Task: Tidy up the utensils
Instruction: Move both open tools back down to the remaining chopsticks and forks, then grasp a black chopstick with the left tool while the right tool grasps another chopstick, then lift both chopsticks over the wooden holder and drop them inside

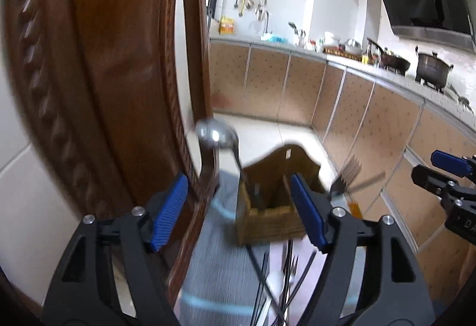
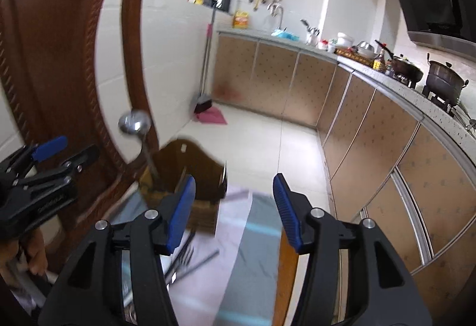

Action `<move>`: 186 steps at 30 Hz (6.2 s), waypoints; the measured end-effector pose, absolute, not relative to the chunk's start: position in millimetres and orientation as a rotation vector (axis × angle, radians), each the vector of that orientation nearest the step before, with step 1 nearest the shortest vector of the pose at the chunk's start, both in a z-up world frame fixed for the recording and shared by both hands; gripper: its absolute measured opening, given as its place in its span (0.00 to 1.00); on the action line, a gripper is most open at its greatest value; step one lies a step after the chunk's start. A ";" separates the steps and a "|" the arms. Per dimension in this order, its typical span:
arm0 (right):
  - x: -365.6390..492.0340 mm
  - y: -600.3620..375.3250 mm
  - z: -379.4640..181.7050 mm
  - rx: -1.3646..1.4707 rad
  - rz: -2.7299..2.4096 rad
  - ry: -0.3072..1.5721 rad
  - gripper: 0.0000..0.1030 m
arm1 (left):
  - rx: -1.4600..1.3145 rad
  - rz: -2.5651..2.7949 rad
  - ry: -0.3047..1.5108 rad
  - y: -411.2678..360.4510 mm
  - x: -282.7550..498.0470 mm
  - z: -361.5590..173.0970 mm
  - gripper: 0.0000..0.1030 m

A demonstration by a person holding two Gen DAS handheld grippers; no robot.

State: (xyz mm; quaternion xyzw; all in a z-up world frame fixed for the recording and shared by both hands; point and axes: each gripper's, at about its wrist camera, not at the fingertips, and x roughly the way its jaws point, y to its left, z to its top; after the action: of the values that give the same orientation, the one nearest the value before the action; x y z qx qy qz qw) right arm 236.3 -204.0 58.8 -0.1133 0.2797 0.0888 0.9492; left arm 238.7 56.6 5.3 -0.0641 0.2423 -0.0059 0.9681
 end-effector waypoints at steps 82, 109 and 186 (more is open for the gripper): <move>351.5 -228.3 -168.2 -0.068 0.131 1.201 0.20 | -0.031 -0.167 1.123 2.1 323.6 -179.7 0.27; 366.2 -201.3 -188.2 0.018 0.060 1.222 0.30 | -0.017 -0.065 1.148 -21.2 355.3 -194.8 0.32; 213.9 -230.9 33.7 -0.031 0.225 0.762 0.07 | -0.052 -0.101 0.625 9.2 197.1 37.3 0.07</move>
State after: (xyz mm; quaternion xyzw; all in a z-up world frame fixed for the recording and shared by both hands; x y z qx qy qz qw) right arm 213.9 -230.9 33.7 -0.0149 0.3711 0.1096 0.9220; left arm 197.1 9.2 37.3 -0.0256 0.3071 -0.0498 0.9500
